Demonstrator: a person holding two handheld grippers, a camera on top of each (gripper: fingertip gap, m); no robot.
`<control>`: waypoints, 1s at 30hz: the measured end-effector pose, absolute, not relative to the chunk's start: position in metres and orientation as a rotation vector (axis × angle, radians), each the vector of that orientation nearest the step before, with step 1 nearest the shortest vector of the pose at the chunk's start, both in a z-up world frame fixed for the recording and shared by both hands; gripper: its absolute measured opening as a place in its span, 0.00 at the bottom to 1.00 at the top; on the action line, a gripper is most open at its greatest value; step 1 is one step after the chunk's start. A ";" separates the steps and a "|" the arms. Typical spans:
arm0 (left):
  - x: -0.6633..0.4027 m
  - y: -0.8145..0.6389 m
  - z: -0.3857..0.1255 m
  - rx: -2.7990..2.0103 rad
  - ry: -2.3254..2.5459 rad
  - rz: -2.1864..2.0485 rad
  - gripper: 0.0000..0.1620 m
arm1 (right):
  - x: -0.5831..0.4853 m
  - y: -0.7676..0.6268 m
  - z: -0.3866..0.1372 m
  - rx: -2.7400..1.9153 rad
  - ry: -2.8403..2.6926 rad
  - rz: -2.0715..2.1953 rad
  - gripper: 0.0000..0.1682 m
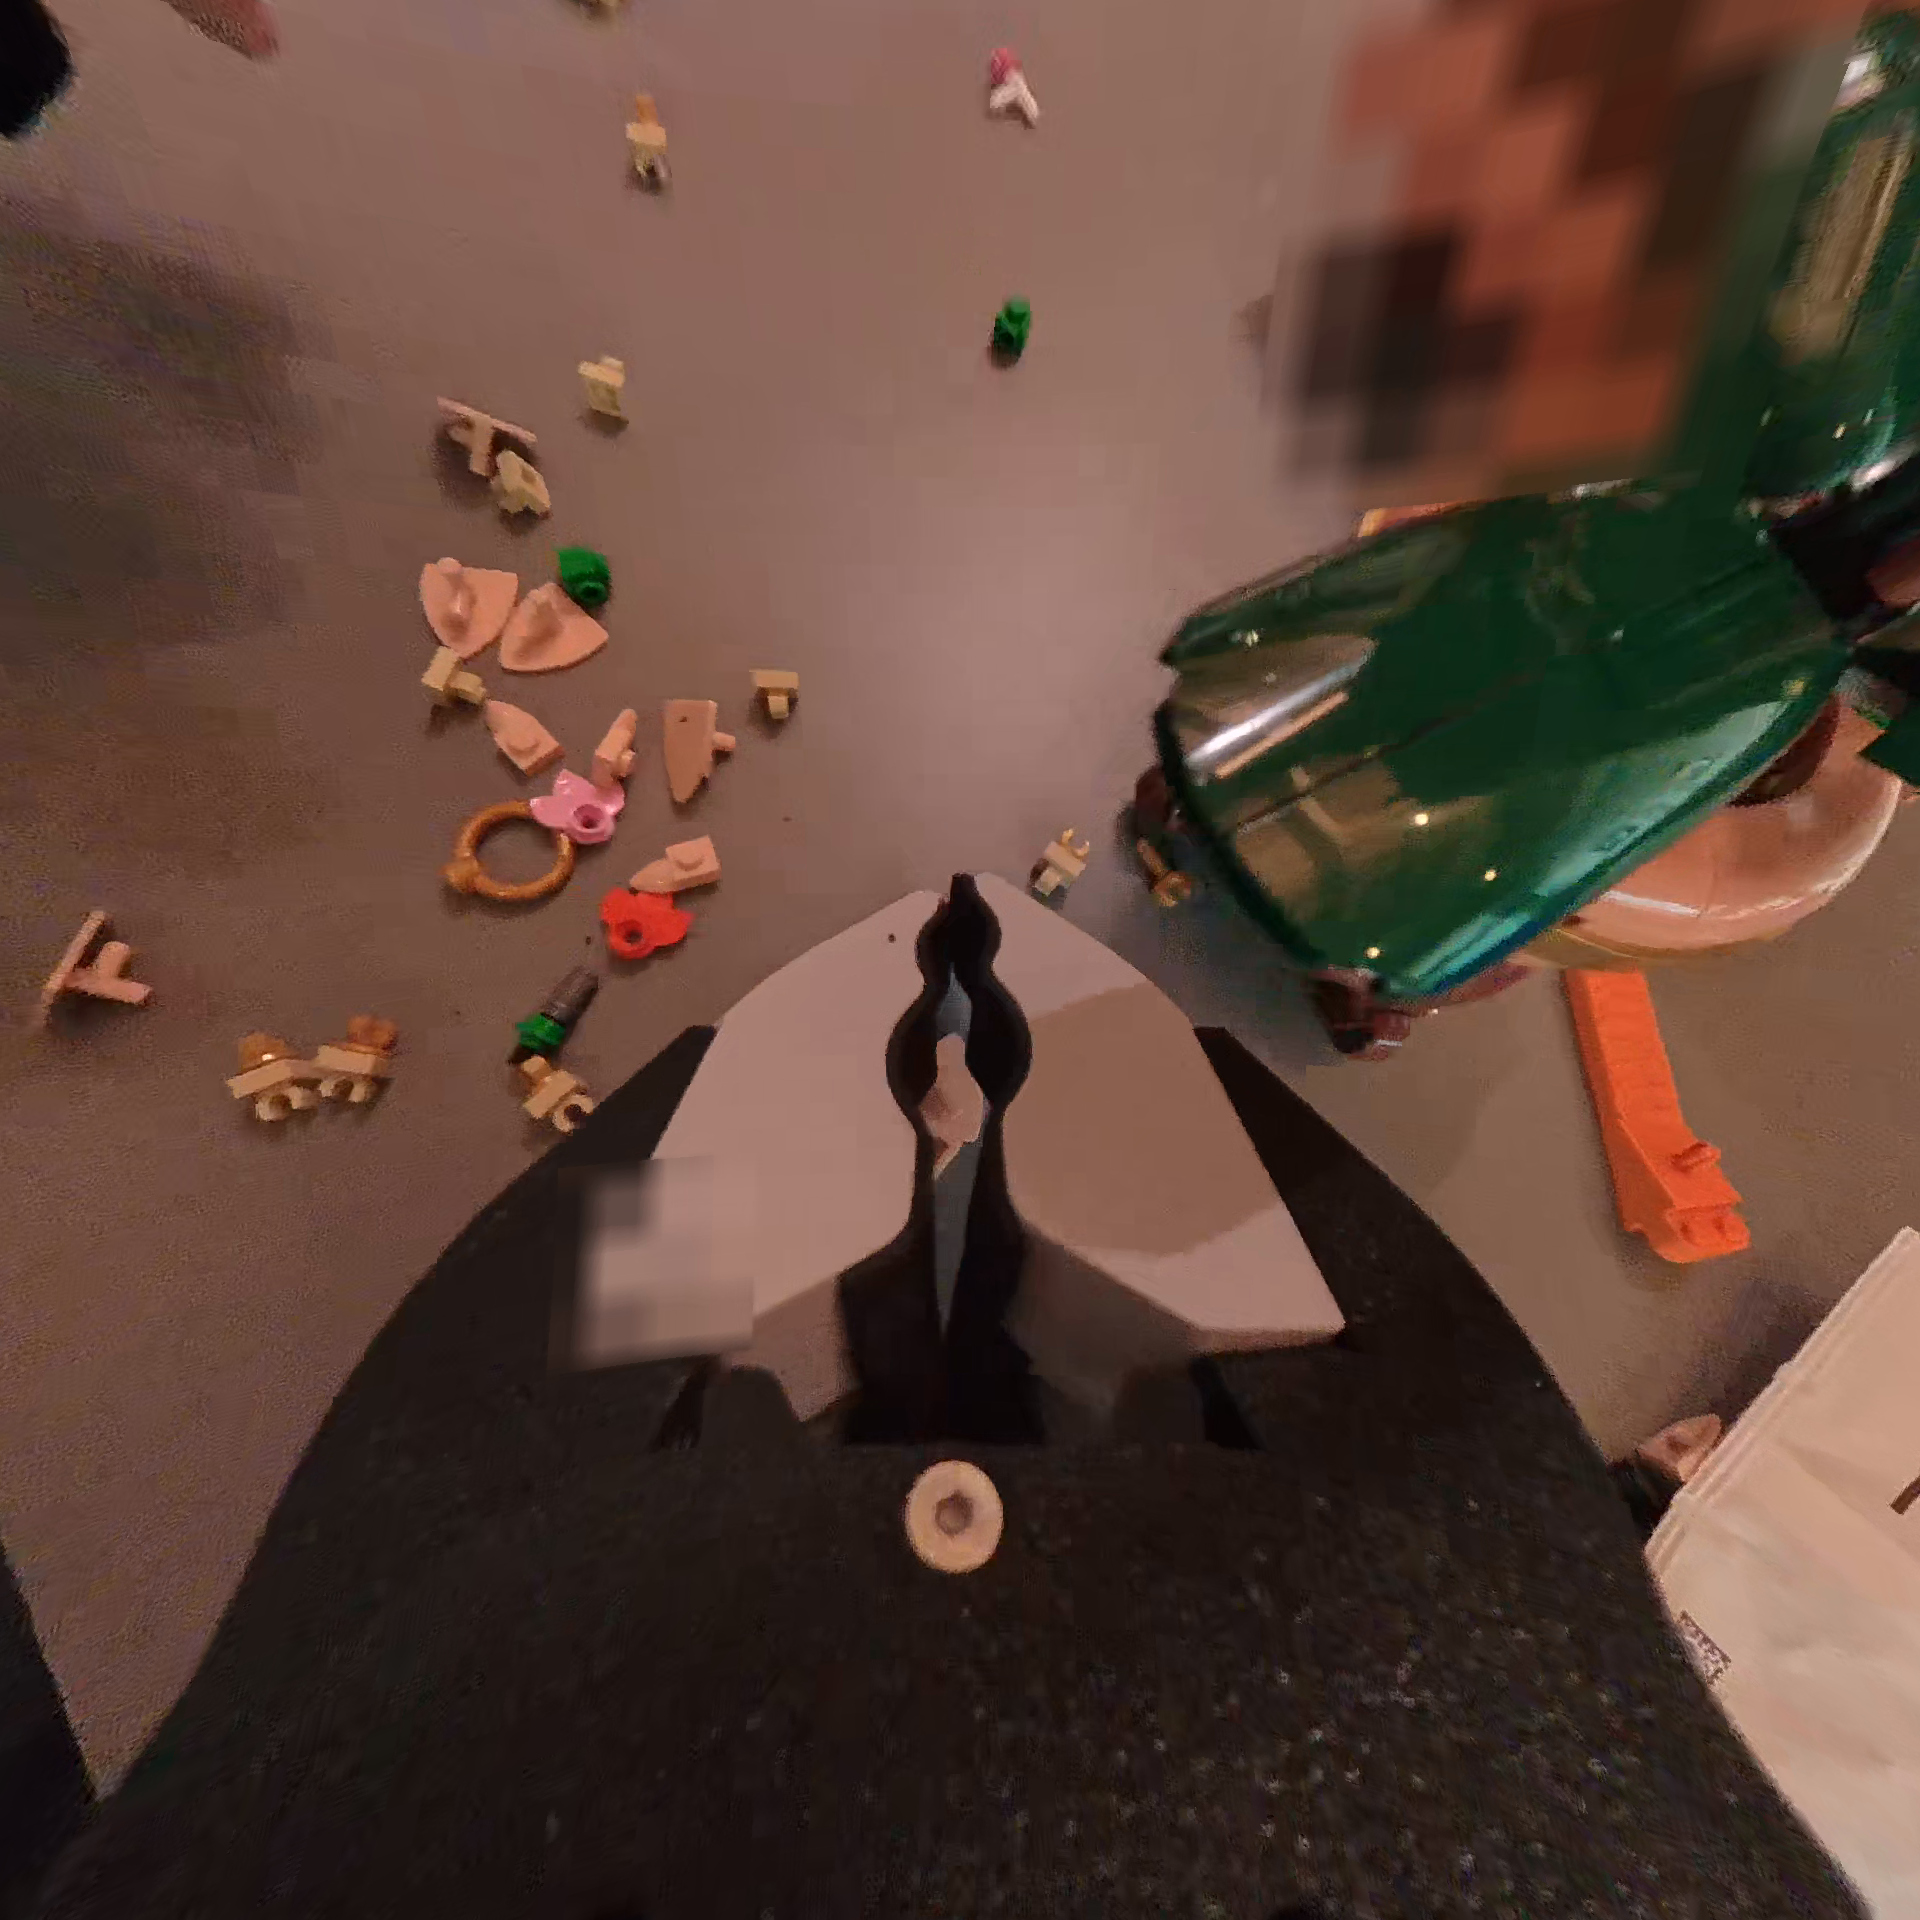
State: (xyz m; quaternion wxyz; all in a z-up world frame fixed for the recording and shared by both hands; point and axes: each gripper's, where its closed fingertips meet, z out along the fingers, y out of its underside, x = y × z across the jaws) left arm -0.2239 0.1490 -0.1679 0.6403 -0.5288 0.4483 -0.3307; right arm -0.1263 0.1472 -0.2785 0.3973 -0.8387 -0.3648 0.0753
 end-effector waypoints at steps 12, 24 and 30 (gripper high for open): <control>-0.197 0.131 -0.202 -1.146 1.372 -0.596 0.23 | -0.125 0.125 -0.278 -2.177 -0.950 0.284 0.07; -0.196 0.131 -0.204 -1.168 1.366 -0.665 0.21 | -0.134 0.130 -0.279 -2.141 -0.976 0.251 0.03; -0.186 0.129 -0.206 -0.992 1.498 -0.490 0.17 | -0.158 0.112 -0.240 -1.989 -0.961 0.523 0.03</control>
